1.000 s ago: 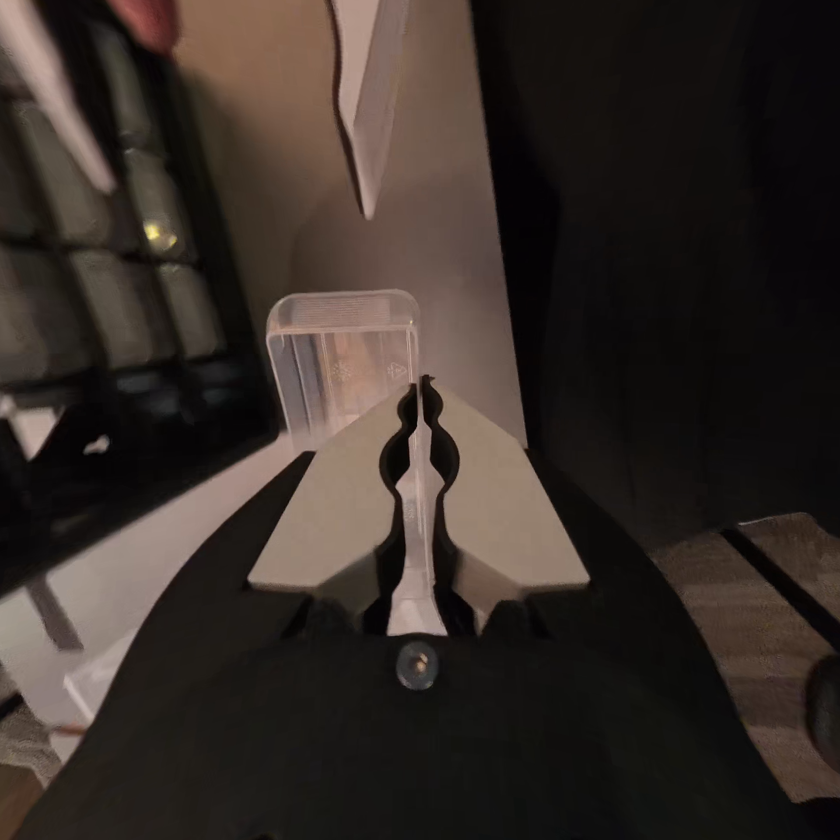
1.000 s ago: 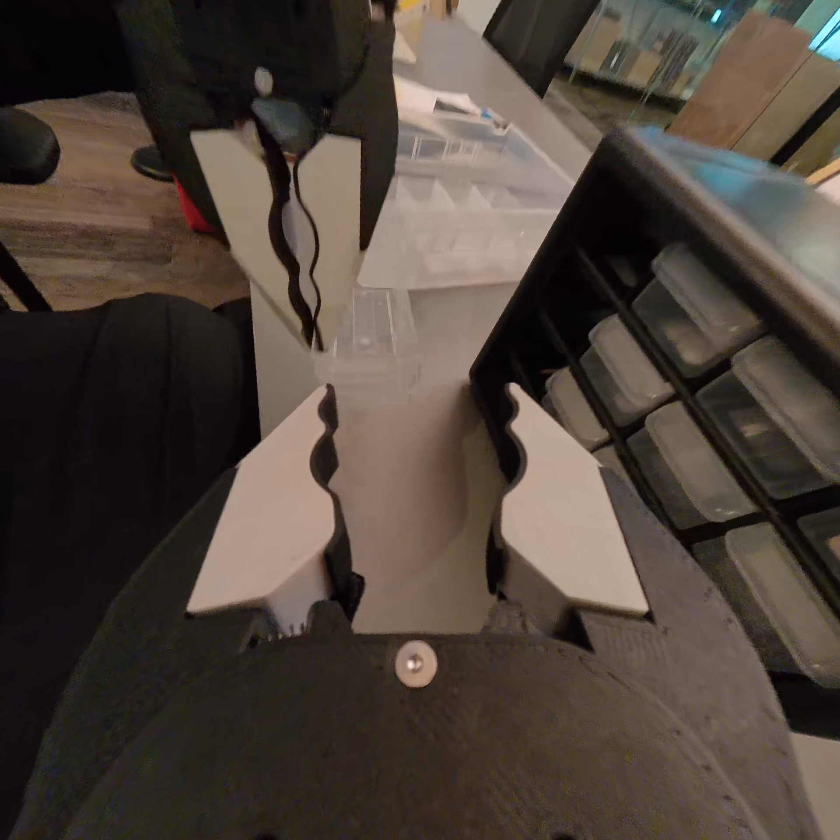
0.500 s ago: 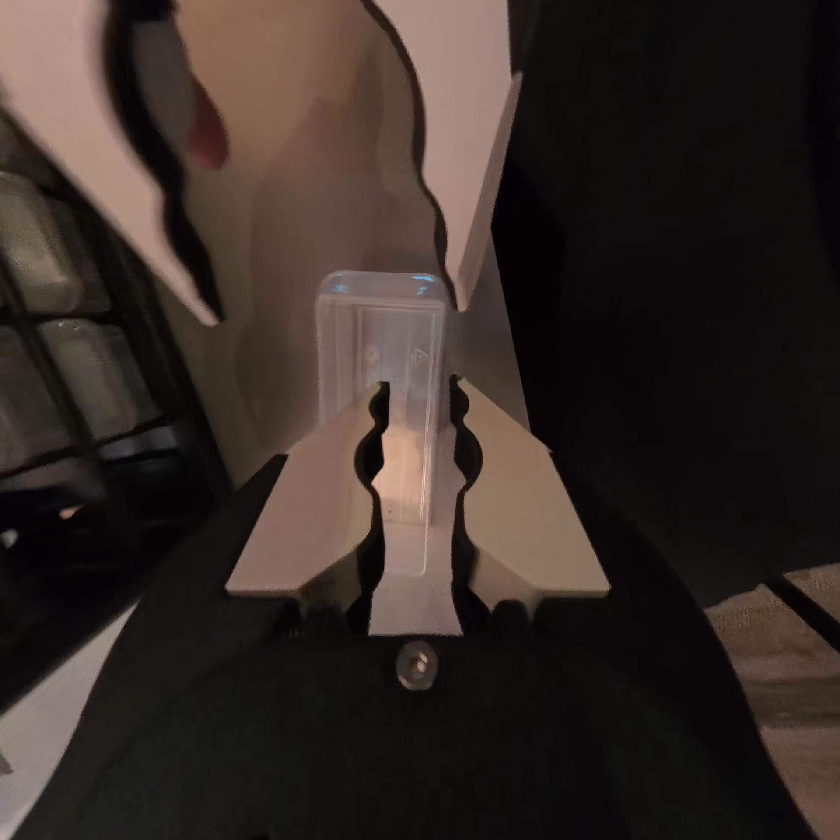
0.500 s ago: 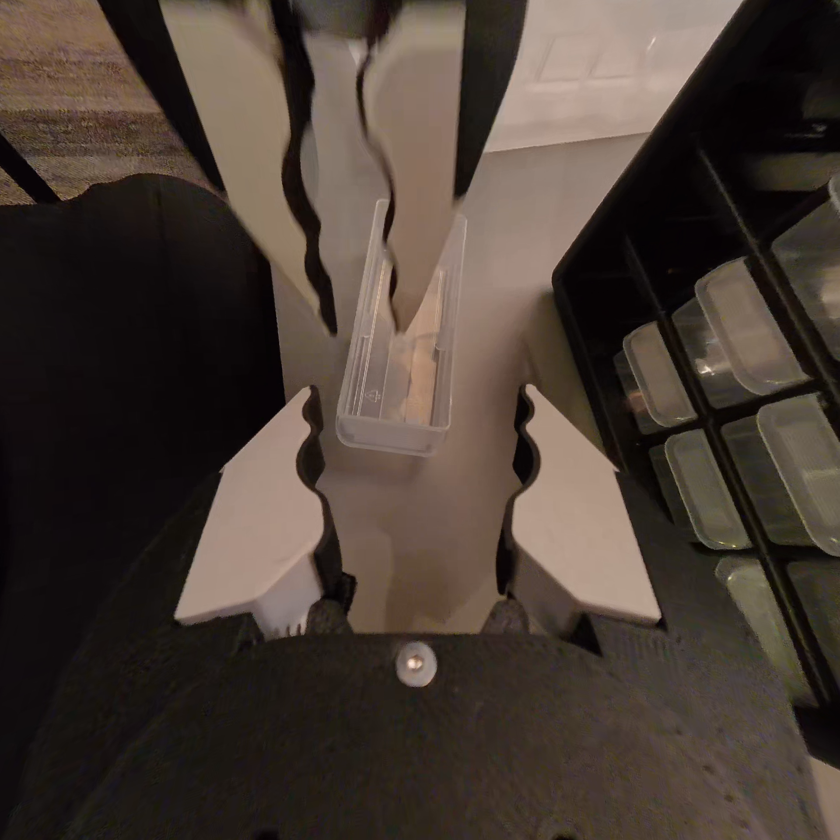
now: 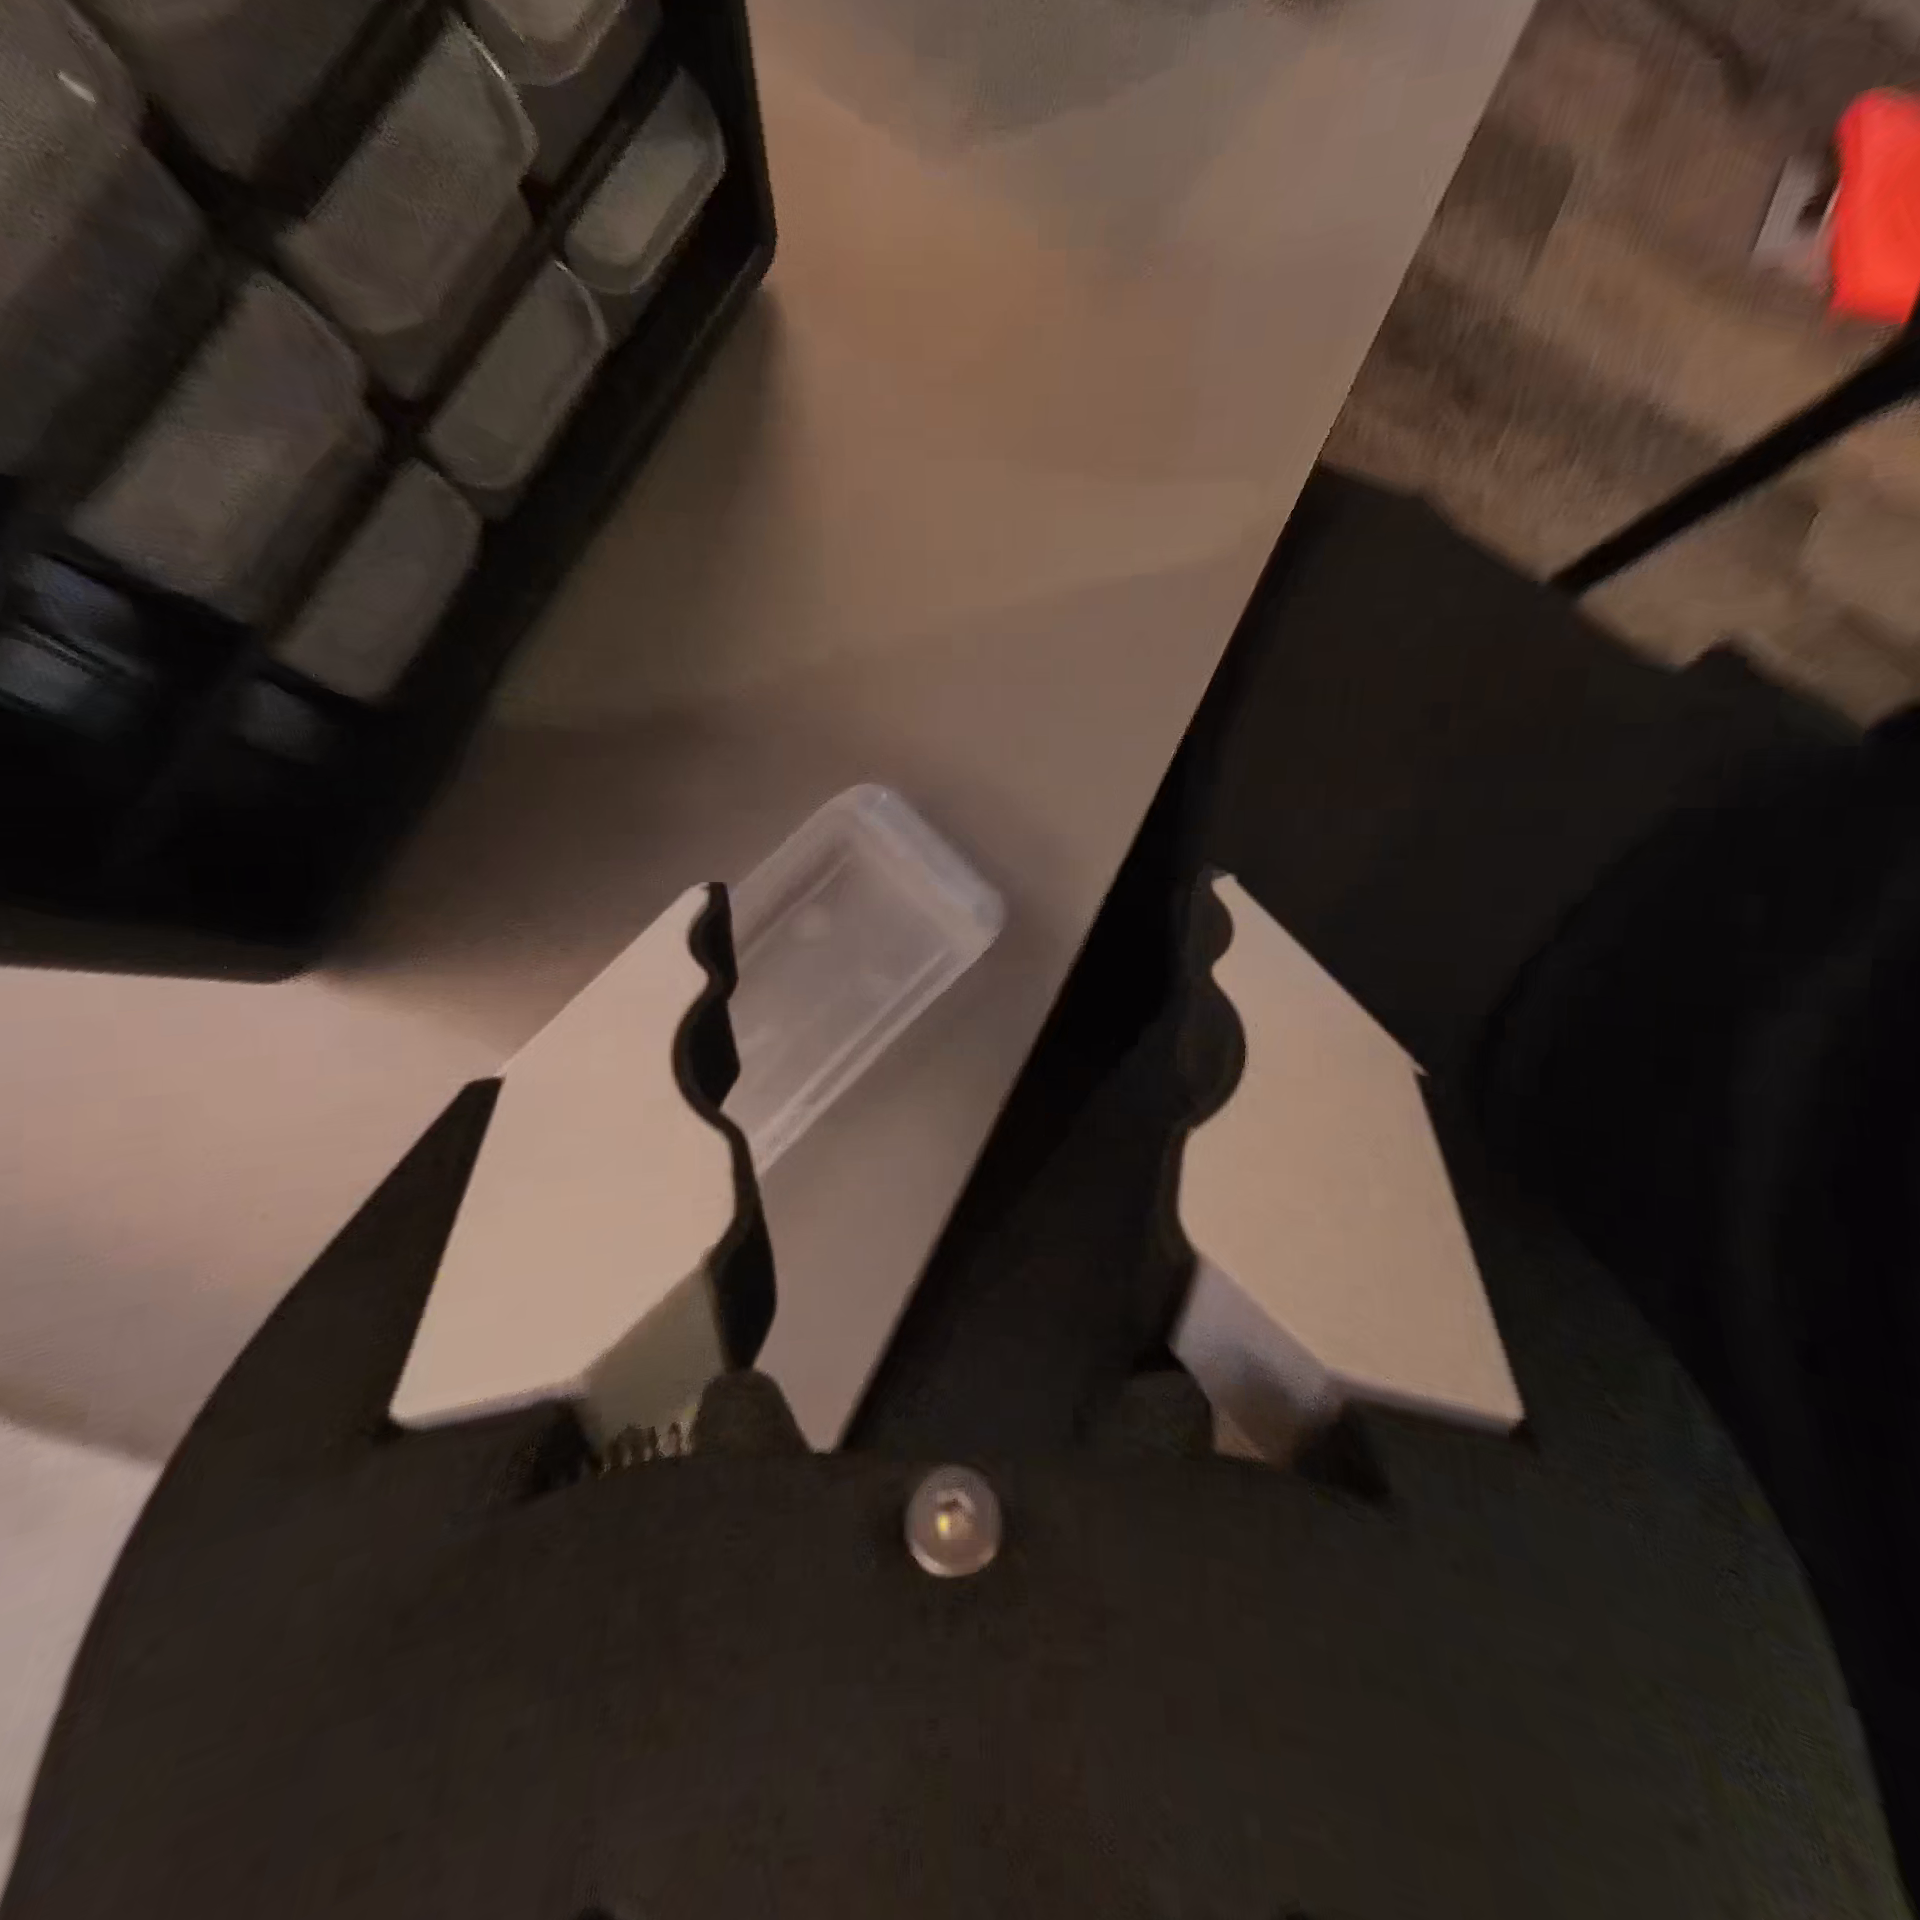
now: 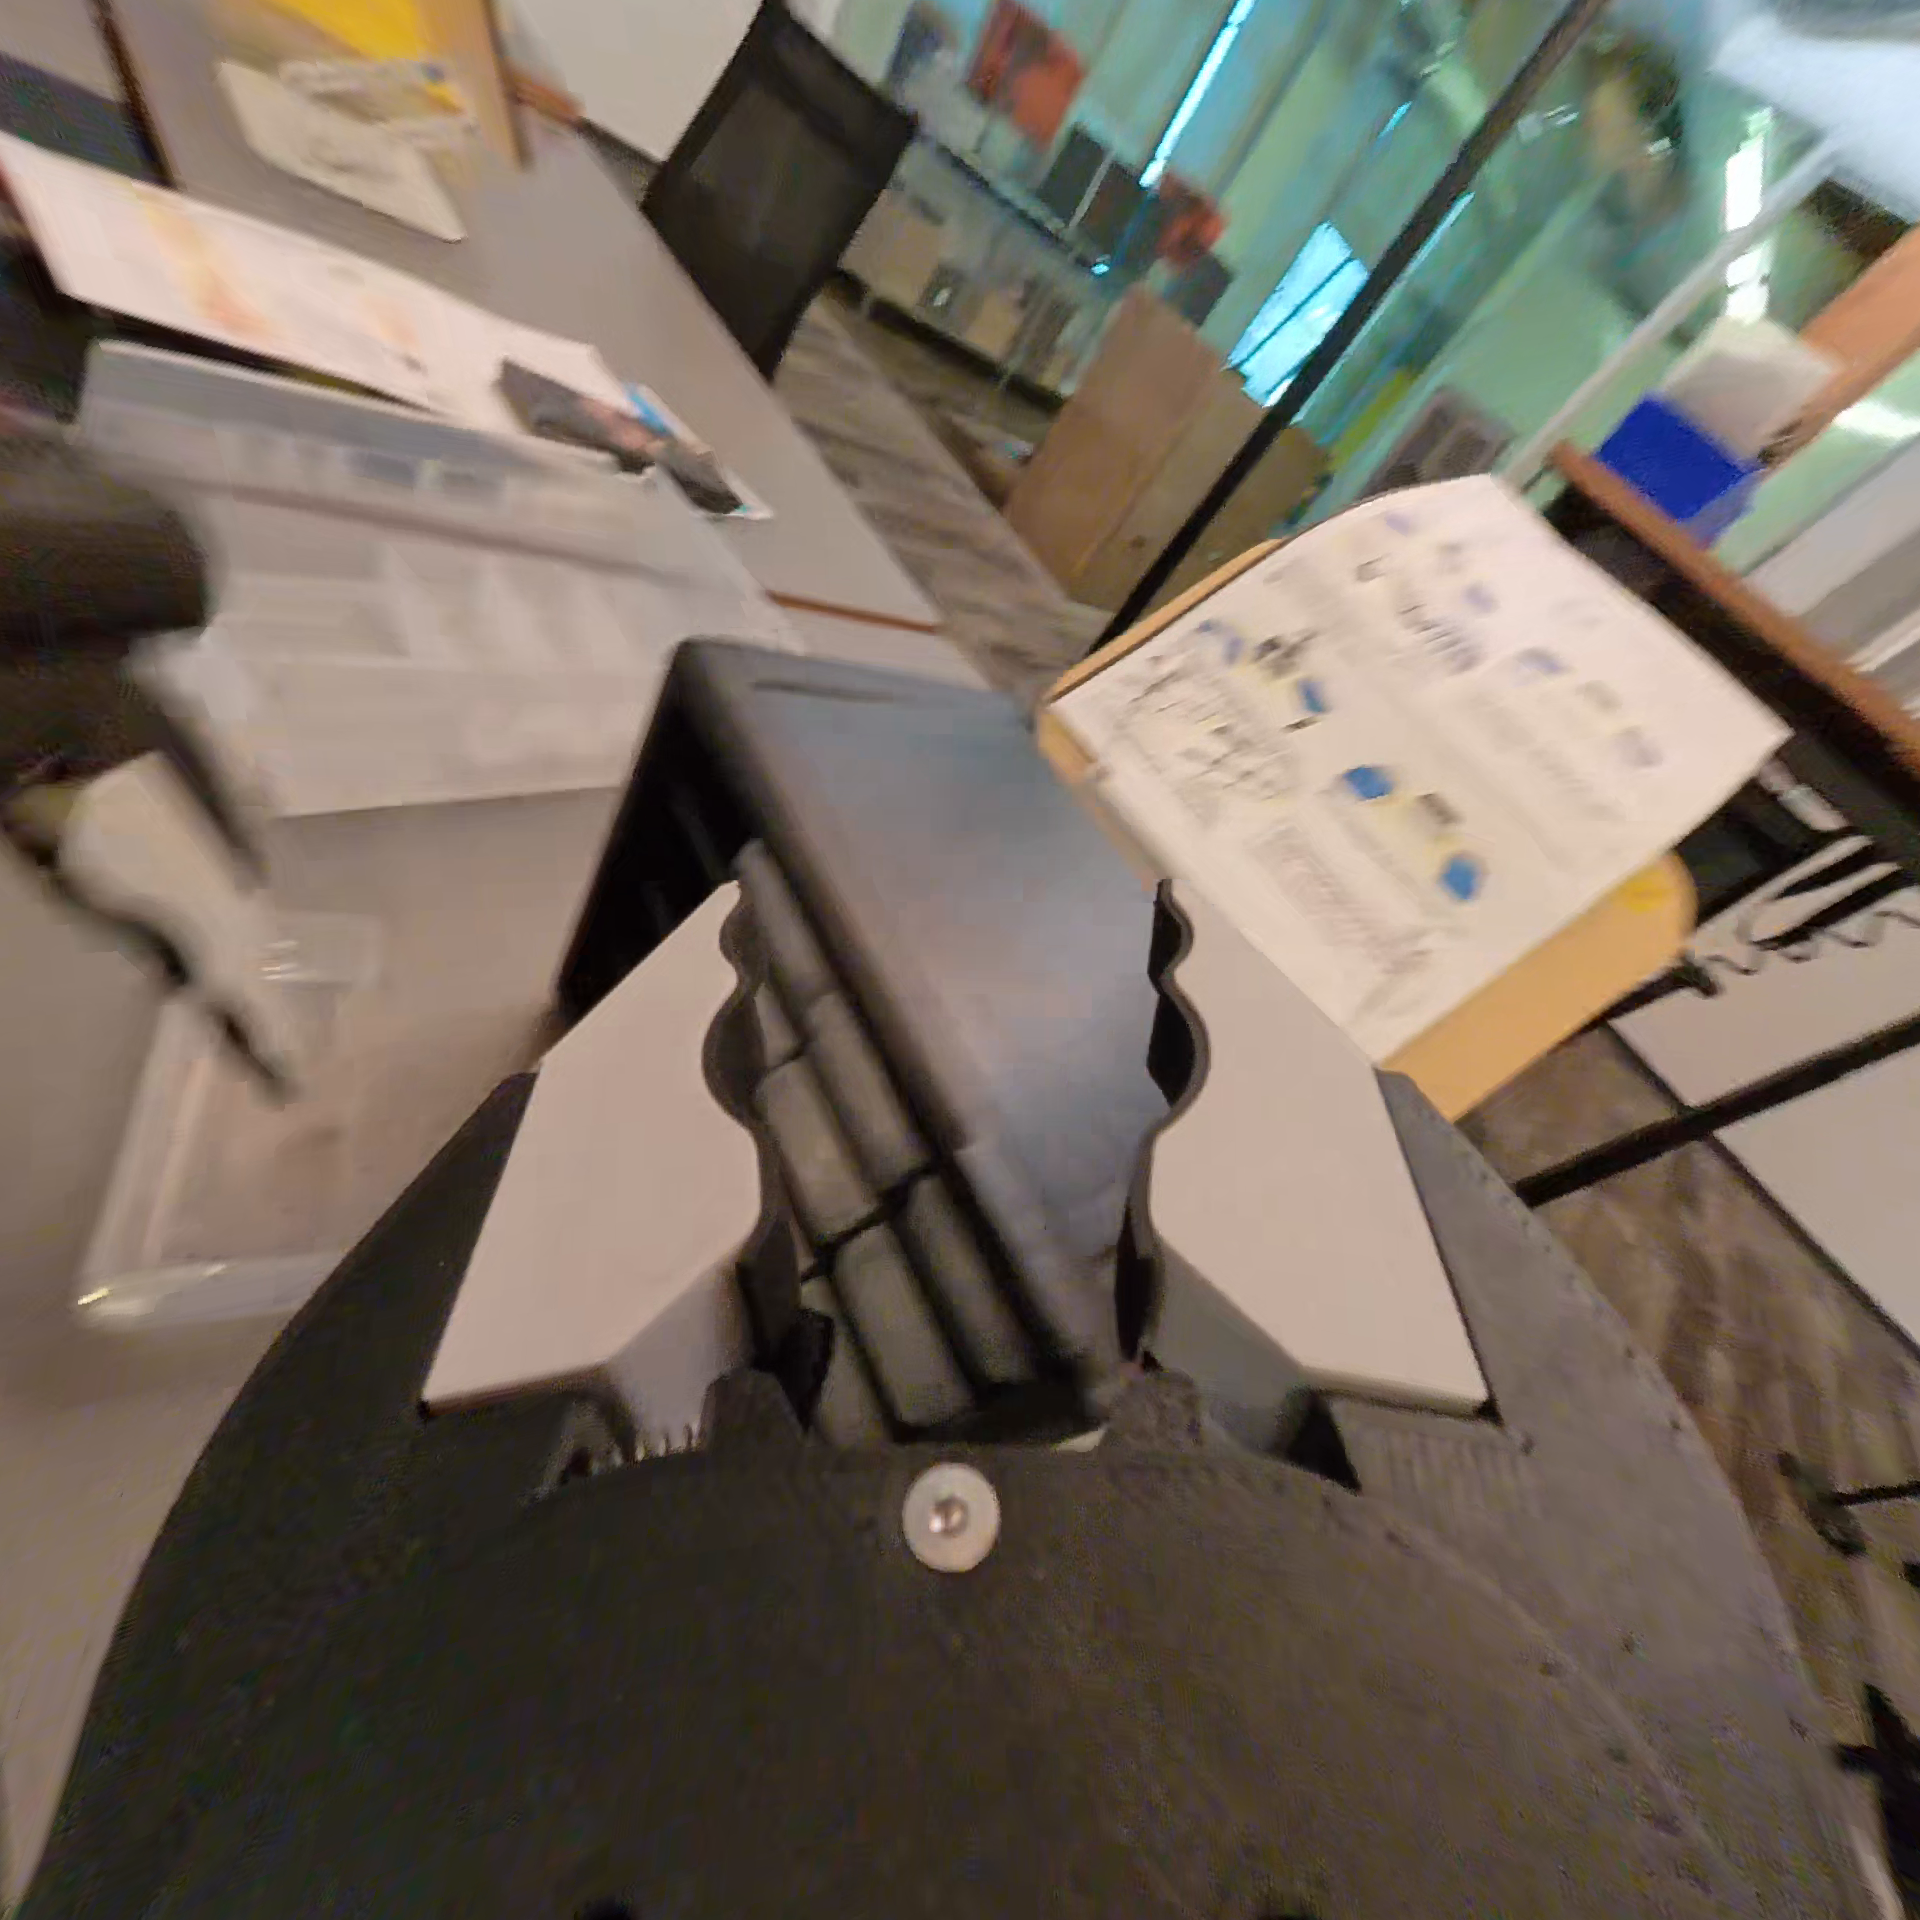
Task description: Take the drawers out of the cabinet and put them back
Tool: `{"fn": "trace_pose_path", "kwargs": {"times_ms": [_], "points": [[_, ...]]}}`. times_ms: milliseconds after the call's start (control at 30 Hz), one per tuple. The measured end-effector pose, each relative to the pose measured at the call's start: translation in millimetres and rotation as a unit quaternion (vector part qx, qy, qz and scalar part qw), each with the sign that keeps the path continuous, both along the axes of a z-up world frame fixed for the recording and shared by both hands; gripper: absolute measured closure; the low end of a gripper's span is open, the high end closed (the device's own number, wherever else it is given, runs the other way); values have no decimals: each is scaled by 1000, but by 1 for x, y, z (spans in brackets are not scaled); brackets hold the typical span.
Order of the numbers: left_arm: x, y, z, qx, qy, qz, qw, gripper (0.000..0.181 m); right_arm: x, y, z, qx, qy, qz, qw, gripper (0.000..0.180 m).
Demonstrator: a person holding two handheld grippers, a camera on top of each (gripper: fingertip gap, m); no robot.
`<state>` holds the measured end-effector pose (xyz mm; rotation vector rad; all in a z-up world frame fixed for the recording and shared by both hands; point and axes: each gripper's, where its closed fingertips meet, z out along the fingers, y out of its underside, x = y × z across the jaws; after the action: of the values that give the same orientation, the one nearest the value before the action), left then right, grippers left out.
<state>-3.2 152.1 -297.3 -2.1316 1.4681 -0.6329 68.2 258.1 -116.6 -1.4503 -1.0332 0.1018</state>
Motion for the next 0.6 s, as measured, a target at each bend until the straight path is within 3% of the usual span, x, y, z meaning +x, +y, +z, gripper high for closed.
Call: {"fn": "trace_pose_path", "kwargs": {"times_ms": [33, 133, 400, 600], "points": [[8, -6, -10, -12, 7, 19, 1000, 95, 6, 10, 15, 12, 0, -9, 1000, 108], [15, -12, -42, -21, 65, 39, 997, 98, 7, 43, 29, -12, -14, -9, 1000, 115], [18, -4, -80, -14, 128, 25, 991, 146, -32, 104, -27, -208, -56, 97, 972, 145], [-7, -1, -76, 23, 161, -61, 985, 168, -20, 99, -43, -257, -99, 114, 955, 129]]}}
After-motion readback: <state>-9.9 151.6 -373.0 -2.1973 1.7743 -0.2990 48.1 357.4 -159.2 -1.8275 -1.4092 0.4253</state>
